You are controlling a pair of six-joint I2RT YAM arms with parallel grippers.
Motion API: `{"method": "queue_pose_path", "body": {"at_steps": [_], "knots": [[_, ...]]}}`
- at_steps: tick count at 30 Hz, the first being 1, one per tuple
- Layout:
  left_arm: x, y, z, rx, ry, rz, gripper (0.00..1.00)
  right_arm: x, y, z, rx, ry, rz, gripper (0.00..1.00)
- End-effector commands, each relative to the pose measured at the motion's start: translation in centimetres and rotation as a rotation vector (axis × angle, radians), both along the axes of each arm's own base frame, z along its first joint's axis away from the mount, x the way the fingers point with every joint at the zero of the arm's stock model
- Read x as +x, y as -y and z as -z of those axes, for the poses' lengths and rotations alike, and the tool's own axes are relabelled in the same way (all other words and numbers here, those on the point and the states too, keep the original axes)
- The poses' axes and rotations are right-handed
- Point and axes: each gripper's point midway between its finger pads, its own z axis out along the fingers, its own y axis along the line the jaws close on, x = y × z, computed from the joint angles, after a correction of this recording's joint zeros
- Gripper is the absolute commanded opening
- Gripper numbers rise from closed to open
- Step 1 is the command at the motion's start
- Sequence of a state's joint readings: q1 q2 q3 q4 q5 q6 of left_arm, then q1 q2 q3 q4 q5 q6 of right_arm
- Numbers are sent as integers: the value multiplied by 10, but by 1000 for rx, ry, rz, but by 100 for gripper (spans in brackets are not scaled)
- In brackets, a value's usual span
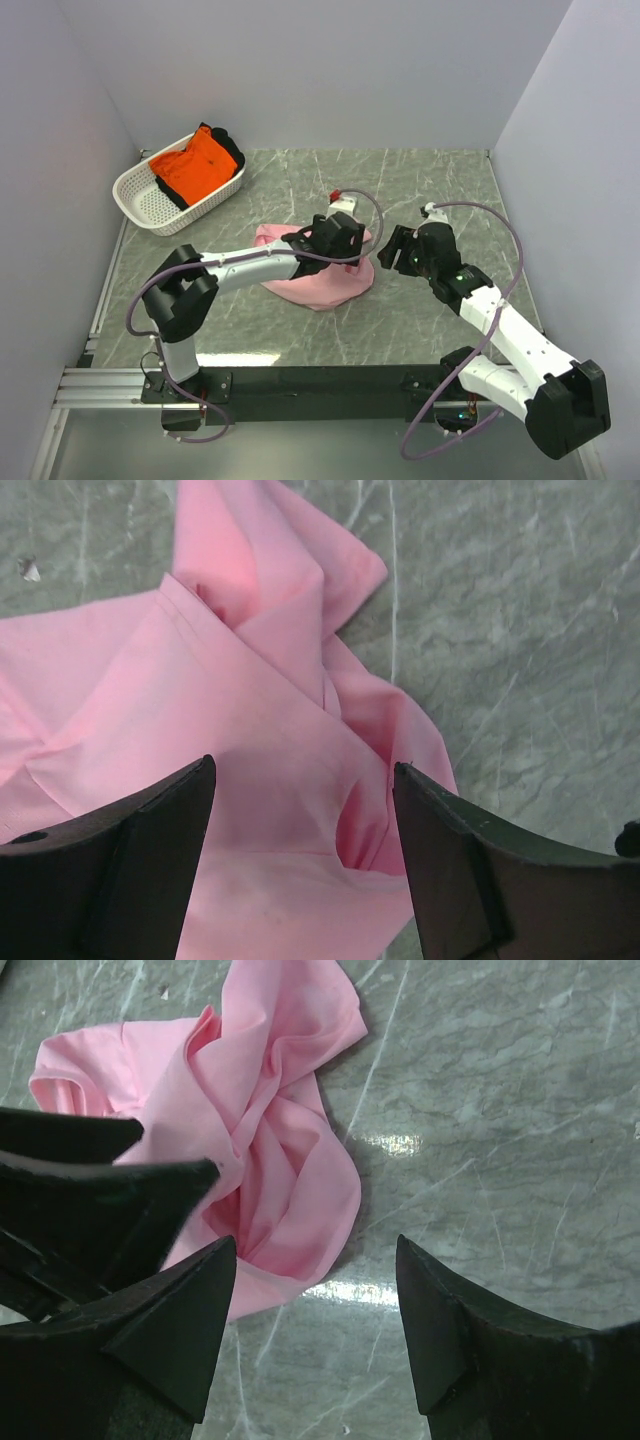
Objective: Fold and stack the t-shirts
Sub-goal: Flatten the tshirt out
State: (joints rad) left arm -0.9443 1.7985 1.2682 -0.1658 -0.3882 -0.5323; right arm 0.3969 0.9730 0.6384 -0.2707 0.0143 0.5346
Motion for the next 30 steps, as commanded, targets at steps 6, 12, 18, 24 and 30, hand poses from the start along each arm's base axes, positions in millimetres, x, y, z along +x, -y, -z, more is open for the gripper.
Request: {"method": "queue_pose_path", "body": {"at_steps": [6,12,18,24,30], "knots": [[-17,16,-4,73,16,59,76,4,-4,-5,16,23,-1,72],[-18,8,14,167,11,39,67,3,-2,-4,6,22,2,72],[-13,0,21,223,22,7,63,2,-1,-8,8,32,4,72],[-12,-4,15,227,39,-11,35,2,1,-8,0,31,8,72],[-11,-17,10,248,59,-40,1,5,-2,-7,2,25,2,72]]}}
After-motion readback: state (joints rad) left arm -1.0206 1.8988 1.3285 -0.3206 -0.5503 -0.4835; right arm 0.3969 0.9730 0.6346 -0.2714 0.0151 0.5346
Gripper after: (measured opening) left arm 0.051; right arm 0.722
